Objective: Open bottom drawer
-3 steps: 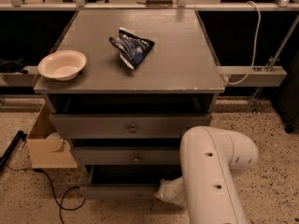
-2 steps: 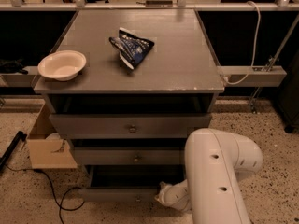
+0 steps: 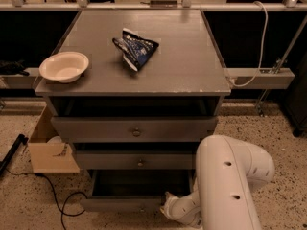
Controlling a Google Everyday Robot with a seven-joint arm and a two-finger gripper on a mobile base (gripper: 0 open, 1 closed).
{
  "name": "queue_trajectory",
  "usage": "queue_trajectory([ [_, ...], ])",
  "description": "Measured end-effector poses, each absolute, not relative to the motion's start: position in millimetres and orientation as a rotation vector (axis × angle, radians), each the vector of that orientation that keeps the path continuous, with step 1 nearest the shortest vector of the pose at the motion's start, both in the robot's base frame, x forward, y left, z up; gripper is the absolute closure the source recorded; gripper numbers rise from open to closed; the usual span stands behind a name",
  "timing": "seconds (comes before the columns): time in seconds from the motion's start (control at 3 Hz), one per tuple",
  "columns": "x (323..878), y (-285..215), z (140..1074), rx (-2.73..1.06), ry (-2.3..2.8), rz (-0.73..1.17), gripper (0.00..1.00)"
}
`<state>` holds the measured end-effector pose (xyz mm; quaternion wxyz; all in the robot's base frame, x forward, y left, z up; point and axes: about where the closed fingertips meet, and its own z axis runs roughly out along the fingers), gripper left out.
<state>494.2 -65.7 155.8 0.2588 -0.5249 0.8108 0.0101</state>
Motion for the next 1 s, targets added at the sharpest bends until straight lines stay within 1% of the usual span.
queue_trajectory([
  [1.0, 484.6, -66.9, 155.1, -1.407, 2.204, 0.044, 1.00],
])
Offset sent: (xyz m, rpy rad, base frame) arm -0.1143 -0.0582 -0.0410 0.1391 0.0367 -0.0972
